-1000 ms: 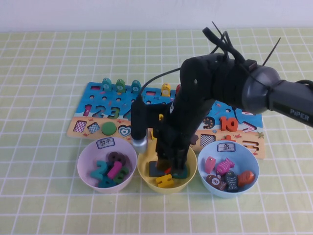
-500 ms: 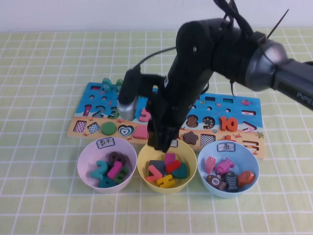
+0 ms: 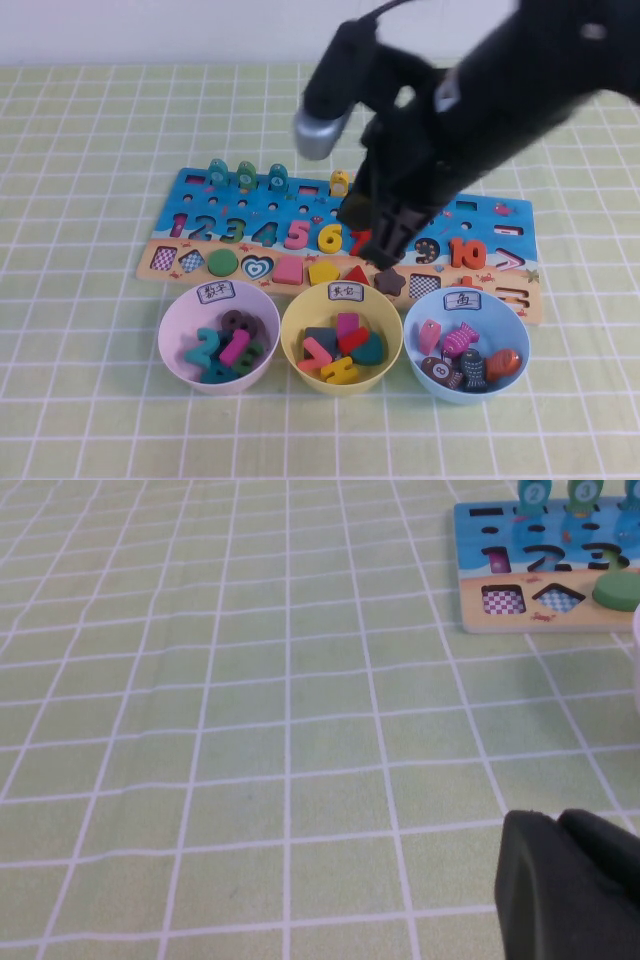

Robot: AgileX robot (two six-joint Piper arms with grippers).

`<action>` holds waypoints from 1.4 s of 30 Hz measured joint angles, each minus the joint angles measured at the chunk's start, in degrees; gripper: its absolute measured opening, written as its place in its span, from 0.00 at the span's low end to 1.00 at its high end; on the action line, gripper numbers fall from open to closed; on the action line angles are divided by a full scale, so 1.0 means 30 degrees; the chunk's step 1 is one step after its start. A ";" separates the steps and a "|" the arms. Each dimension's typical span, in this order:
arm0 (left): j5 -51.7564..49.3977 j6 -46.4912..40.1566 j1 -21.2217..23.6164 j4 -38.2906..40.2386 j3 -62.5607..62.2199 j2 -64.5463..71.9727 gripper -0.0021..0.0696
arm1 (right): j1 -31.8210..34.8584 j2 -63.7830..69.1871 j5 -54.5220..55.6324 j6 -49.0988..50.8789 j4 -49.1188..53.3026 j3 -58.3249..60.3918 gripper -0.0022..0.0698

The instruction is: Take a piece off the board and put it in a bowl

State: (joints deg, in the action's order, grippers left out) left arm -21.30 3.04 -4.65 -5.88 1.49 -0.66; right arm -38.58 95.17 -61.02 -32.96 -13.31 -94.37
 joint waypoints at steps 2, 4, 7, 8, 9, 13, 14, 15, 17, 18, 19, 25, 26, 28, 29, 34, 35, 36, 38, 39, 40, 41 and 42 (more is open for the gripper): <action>0.0000 0.0000 0.0000 0.0000 0.0000 0.0000 0.02 | 0.0037 -0.2225 0.2473 0.0017 0.0000 0.2396 0.01; 0.0000 0.0000 0.0000 0.0000 0.0000 0.0000 0.02 | 0.0062 -0.4080 0.4432 0.0017 0.0000 0.4530 0.01; 0.0000 0.0000 0.0000 0.0000 0.0000 0.0000 0.02 | 0.0062 -0.6781 0.6758 0.0017 0.0287 0.8033 0.01; 0.0000 0.0000 0.0000 0.0000 0.0000 0.0000 0.02 | 0.0078 -0.7660 0.7248 0.0017 0.0507 0.9112 0.01; 0.0000 0.0000 0.0000 0.0000 0.0000 0.0000 0.02 | 0.0078 -0.8494 0.7607 0.0017 0.0660 1.0117 0.01; 0.0000 0.0000 0.0000 0.0000 0.0000 0.0000 0.02 | 0.0078 -1.1476 0.8973 0.0086 0.0820 1.3323 0.01; 0.0000 0.0000 0.0000 0.0000 0.0000 0.0000 0.02 | 0.0078 -1.2246 0.9744 0.0244 0.0866 1.4168 0.01; 0.0000 0.0000 0.0000 0.0000 0.0000 0.0000 0.02 | 0.0078 -1.3014 1.0743 0.0394 0.0866 1.5015 0.01; 0.0000 0.0000 0.0000 0.0000 0.0000 0.0000 0.02 | 0.0078 -1.4332 1.2841 0.0682 0.0866 1.6701 0.01; 0.0000 0.0000 0.0000 0.0000 0.0000 0.0000 0.02 | 0.0078 -1.5026 1.4058 0.0720 0.0866 1.7555 0.01; 0.0000 0.0000 0.0000 0.0000 0.0000 0.0000 0.02 | 0.0078 -1.5683 1.5313 0.0807 0.0866 1.8423 0.01; 0.0000 0.0000 0.0000 0.0000 0.0000 0.0000 0.02 | 0.0078 -1.8730 2.1056 0.0884 -0.0332 2.3041 0.01; 0.0000 0.0000 0.0000 0.0000 0.0000 0.0000 0.02 | 0.0078 -1.9075 2.1598 0.0881 -0.0804 2.3628 0.01; 0.0000 0.0000 0.0000 0.0000 0.0000 0.0000 0.02 | 0.0235 -1.9974 2.2477 0.0890 -0.2020 2.5031 0.01; 0.0000 0.0000 0.0000 0.0000 0.0000 0.0000 0.02 | 0.0532 -2.0533 2.2737 0.0890 -0.2456 2.5683 0.01; 0.0000 0.0000 0.0000 0.0000 0.0000 0.0000 0.02 | 0.3933 -2.3427 2.3097 0.0922 -0.3275 2.8000 0.01; 0.0000 0.0000 0.0000 0.0000 0.0000 0.0000 0.02 | 0.4625 -2.3761 2.3097 0.0922 -0.3310 2.8236 0.01; 0.0000 0.0000 0.0000 0.0000 0.0000 0.0000 0.02 | 0.5509 -2.4458 2.2939 0.0922 -0.3323 2.8457 0.01; 0.0000 0.0000 0.0000 0.0000 0.0000 0.0000 0.02 | 0.7253 -2.5536 2.2660 0.0922 -0.3371 2.8761 0.01; 0.0000 0.0000 0.0000 0.0000 0.0000 0.0000 0.02 | 0.8111 -2.6141 2.2357 0.0922 -0.3425 2.8858 0.01; 0.0000 0.0000 0.0000 0.0000 0.0000 0.0000 0.02 | 0.8783 -2.6742 2.2125 0.0922 -0.3480 2.8935 0.01; 0.0000 0.0000 0.0000 0.0000 0.0000 0.0000 0.02 | 0.9440 -2.7210 2.1799 0.0922 -0.3535 2.9028 0.01; 0.0000 0.0000 0.0000 0.0000 0.0000 0.0000 0.02 | 1.0405 -2.7903 2.1387 0.0922 -0.3635 2.9157 0.01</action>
State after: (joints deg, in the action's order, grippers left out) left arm -21.30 3.04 -4.65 -5.88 1.49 -0.66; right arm -7.36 11.46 3.14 -30.20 -24.21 -6.90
